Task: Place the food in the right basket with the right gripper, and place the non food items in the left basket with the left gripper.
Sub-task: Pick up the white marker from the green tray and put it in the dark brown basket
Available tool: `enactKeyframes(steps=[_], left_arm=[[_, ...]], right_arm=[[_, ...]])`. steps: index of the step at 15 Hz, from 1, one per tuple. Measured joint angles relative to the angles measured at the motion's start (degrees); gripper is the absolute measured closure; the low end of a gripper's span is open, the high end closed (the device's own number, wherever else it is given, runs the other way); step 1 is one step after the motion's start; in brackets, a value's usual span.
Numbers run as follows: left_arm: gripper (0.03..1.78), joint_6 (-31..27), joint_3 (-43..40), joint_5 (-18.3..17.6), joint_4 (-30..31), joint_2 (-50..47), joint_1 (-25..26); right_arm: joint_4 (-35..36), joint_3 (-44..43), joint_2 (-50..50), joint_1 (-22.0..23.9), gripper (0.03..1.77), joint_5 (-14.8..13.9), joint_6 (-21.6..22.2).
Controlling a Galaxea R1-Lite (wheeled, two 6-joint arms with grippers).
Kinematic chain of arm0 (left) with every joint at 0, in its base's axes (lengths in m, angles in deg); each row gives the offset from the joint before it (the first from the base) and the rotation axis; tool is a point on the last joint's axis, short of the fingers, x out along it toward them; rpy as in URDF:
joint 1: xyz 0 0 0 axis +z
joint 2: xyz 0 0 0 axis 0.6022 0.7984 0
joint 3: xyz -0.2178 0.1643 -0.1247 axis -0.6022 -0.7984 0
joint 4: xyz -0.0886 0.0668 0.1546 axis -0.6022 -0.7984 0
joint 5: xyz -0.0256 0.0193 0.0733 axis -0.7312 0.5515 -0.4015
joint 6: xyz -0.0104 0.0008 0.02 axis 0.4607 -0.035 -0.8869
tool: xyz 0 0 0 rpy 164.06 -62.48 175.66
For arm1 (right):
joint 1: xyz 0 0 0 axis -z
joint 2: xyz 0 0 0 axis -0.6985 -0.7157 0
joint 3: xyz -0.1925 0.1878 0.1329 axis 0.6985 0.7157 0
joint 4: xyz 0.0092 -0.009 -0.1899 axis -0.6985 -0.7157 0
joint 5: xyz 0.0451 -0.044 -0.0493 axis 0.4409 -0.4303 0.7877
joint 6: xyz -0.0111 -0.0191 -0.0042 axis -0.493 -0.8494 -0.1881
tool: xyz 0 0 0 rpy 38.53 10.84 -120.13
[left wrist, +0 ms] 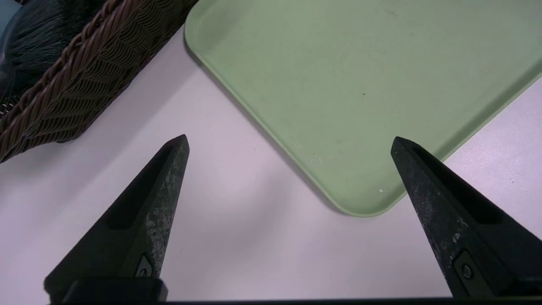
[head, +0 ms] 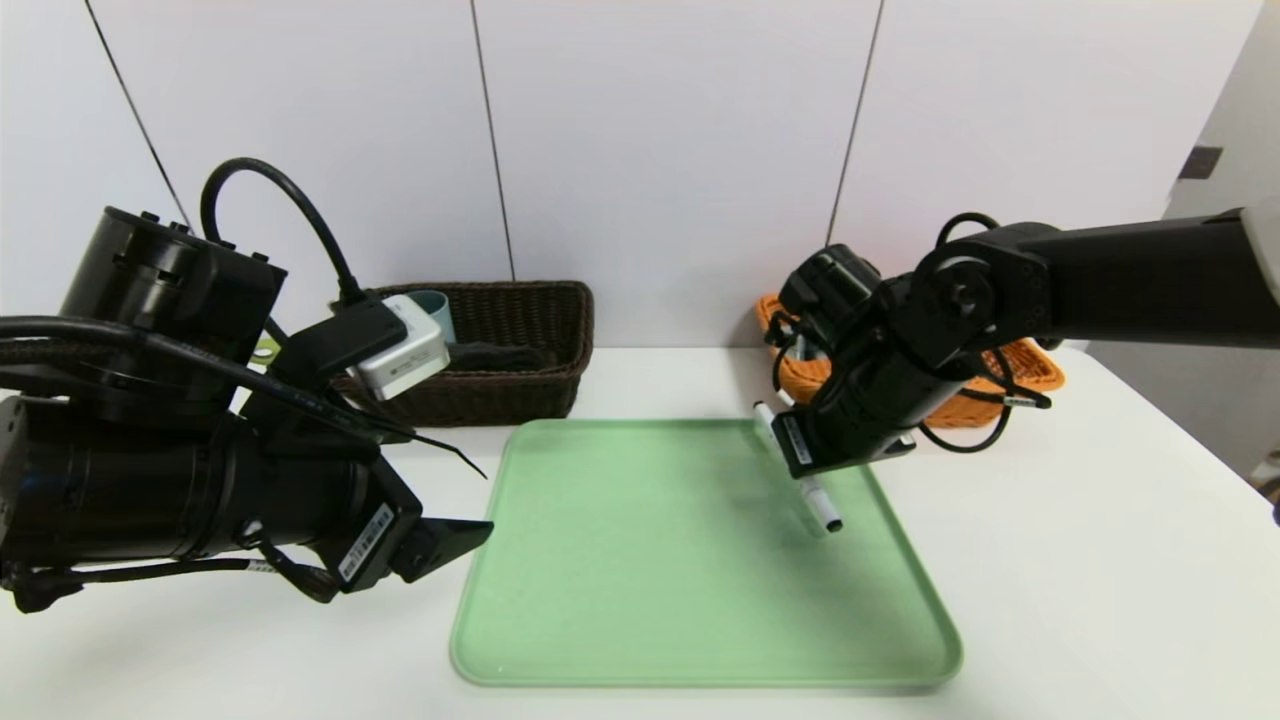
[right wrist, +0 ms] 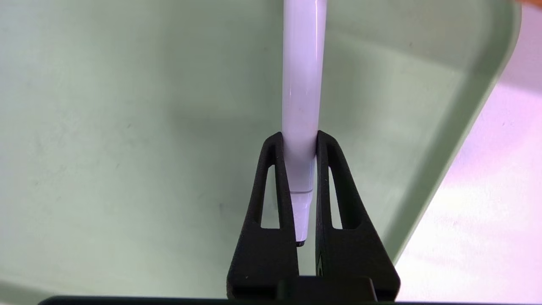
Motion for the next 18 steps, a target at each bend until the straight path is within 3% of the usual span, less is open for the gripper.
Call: enactKeyframes(steps=[6,13,15,18], left_arm=[[0.12,0.18,-0.57,0.02,-0.07,-3.77,1.08],[0.12,0.20,-0.99,0.02,-0.02,-7.68,8.77],[0.12,0.16,-1.02,0.00,0.00,-8.27,10.89],[0.12,0.18,-1.43,-0.10,0.00,-8.79,13.12]], right_arm=[[0.23,1.68,8.94,-6.29,1.63,-0.09,0.69],[0.67,-12.90,9.75,-11.23,1.63,-0.23,-0.11],[4.80,-15.63,7.06,-11.64,1.63,-0.22,-3.66],[13.74,-16.59,3.12,-12.08,1.63,-0.78,-12.32]])
